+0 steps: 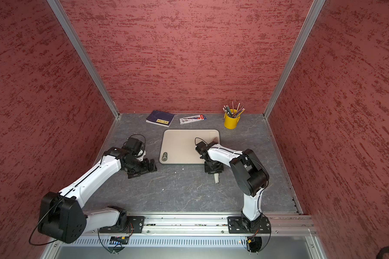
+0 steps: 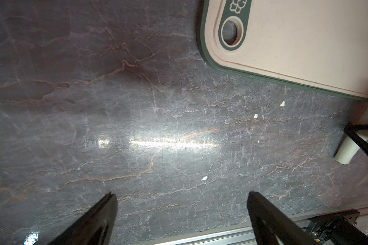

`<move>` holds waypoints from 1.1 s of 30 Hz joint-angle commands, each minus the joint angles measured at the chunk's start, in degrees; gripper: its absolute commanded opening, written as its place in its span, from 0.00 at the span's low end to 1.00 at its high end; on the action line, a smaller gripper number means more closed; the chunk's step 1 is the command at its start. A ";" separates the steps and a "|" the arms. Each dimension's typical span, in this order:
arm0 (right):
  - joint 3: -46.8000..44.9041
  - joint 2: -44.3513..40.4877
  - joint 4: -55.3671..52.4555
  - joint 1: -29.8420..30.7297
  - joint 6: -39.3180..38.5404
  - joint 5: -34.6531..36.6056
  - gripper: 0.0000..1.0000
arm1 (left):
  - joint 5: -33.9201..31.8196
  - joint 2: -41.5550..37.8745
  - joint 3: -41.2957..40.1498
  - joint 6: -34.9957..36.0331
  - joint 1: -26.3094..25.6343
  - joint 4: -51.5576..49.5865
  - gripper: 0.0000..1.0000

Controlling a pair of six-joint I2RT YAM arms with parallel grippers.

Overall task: Align the knife with the edge of the cutting board
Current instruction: Place the knife at the edge of the cutting board.

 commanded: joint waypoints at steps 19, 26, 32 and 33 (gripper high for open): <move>-0.74 -3.27 -2.24 -0.25 3.73 -3.38 0.00 | -0.81 0.22 0.42 0.24 -0.16 -0.45 1.00; -2.67 -3.40 -1.77 -0.23 3.66 -3.22 0.00 | -0.87 -0.26 0.33 0.27 -0.16 -0.46 1.00; -3.47 -3.19 -1.25 -0.25 3.57 -3.21 0.00 | -0.83 -0.56 0.32 0.17 -0.17 -0.46 1.00; -3.40 -3.03 -1.11 -0.20 3.57 -3.14 0.00 | -0.89 -0.61 0.33 0.16 -0.26 -0.43 1.00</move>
